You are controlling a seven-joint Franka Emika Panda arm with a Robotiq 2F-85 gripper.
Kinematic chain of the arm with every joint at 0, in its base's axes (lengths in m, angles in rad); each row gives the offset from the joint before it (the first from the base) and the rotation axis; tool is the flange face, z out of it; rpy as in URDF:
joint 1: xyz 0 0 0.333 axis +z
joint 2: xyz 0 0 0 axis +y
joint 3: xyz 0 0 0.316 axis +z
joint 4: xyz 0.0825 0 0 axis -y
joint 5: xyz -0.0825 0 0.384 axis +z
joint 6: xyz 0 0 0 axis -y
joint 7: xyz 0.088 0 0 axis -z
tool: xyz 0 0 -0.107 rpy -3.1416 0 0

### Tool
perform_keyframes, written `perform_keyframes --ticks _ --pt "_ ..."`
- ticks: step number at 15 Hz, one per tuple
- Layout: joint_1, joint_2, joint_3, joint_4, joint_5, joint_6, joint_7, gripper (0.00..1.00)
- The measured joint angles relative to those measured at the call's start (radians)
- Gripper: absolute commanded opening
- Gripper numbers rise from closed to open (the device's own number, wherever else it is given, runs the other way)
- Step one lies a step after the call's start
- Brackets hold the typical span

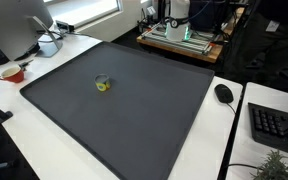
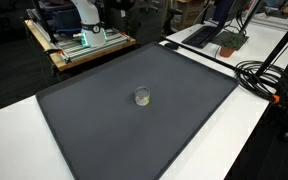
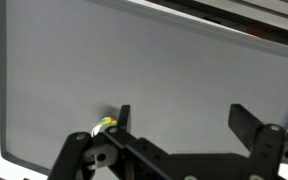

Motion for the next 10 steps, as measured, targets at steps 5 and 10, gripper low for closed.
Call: perform_keyframes --ticks 5,10 --pt "0.020 0.094 0.097 0.000 -0.191 0.000 0.016 1.00" --pt "0.021 0.269 0.163 0.002 -0.432 -0.003 0.074 1.00"
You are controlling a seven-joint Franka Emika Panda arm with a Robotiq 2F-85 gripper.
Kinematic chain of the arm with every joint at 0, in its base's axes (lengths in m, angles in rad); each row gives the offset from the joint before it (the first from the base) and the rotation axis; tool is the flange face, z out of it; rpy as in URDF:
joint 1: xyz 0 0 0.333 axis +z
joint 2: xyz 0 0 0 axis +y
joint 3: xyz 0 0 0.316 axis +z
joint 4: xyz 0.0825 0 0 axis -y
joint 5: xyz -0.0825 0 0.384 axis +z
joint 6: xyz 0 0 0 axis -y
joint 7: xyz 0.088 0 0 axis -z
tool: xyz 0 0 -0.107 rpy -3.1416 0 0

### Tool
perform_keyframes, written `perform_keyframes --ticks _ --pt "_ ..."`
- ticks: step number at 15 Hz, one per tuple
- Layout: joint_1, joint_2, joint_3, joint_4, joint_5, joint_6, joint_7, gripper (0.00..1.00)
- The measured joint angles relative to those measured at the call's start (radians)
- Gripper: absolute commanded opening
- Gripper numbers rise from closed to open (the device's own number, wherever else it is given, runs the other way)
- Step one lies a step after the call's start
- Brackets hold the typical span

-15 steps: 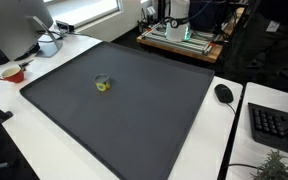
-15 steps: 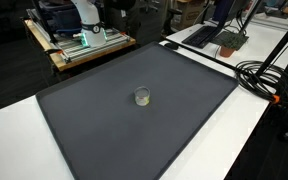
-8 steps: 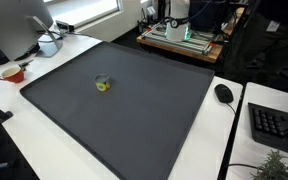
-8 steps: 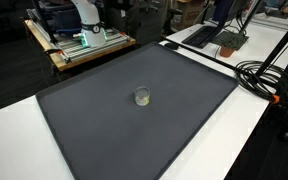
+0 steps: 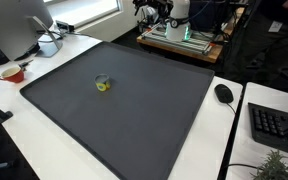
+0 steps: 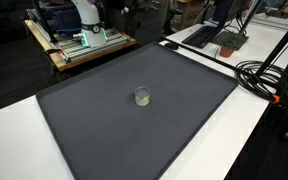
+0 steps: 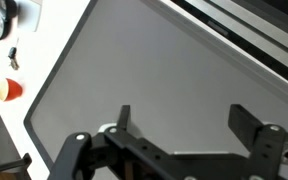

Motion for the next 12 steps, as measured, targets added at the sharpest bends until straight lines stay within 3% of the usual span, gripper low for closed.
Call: perform_keyframes --ticks 5,12 --pt "0.007 0.181 0.006 0.044 -0.257 -0.072 0.072 1.00" --pt "0.023 0.228 -0.001 0.082 -0.276 -0.096 0.082 1.00"
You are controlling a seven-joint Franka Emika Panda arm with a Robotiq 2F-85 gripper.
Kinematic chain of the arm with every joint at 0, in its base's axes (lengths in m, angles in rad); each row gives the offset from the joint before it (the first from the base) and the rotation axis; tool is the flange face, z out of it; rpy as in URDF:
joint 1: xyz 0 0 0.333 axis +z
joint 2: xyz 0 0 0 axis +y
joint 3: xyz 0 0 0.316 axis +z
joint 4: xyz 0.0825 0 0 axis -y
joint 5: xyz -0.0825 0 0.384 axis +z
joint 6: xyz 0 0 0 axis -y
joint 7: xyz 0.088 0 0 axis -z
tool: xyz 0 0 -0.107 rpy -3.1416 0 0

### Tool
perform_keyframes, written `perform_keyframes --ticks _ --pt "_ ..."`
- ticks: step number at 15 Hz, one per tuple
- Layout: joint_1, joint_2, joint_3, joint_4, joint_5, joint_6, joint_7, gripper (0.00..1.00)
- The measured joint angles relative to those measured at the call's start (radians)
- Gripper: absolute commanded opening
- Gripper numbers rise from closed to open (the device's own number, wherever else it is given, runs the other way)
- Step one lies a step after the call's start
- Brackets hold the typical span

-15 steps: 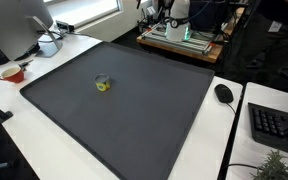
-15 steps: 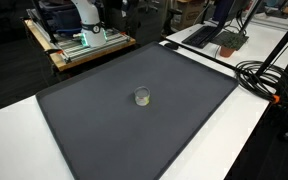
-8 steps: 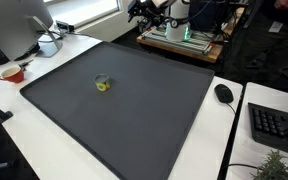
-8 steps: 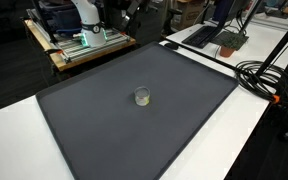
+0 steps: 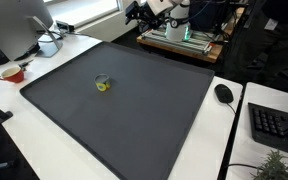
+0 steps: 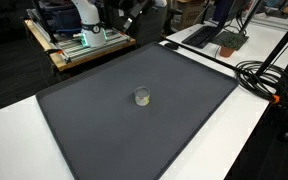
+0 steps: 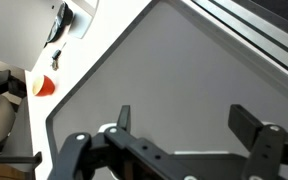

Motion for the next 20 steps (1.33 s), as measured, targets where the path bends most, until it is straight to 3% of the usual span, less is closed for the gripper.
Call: perform_keyframes --ticks 8,18,20 --pt "0.078 0.167 -0.001 0.027 -0.179 -0.006 -0.093 1.00" --pt "0.109 0.538 -0.036 0.246 -0.559 -0.189 -0.251 1.00" --pt "0.106 0.596 -0.048 0.291 -0.581 -0.187 -0.269 1.00"
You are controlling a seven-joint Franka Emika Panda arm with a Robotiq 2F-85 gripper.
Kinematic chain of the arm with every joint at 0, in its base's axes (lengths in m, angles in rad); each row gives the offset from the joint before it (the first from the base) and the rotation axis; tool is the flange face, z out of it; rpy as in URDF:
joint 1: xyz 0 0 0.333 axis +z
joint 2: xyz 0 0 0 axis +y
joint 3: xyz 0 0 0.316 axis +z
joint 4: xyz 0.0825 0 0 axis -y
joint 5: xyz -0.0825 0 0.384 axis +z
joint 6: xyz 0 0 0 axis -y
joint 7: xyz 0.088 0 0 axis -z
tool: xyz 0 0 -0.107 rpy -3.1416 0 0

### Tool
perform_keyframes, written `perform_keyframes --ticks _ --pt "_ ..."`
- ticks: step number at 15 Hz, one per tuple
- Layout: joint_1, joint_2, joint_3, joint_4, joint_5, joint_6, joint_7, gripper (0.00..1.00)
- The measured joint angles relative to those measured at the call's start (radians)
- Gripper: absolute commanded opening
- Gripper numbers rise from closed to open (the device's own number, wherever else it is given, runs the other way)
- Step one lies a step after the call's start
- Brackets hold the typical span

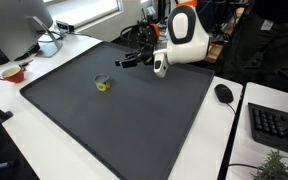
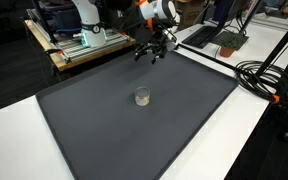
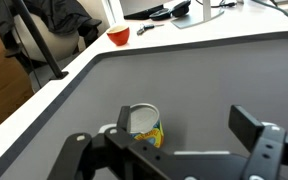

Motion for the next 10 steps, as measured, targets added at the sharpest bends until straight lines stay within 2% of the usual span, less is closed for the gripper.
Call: perform_keyframes --ticks 6,10 --pt "0.001 0.033 -0.006 0.032 -0.001 -0.011 -0.011 1.00" --pt "0.002 0.117 -0.032 0.073 -0.037 -0.040 -0.039 1.00"
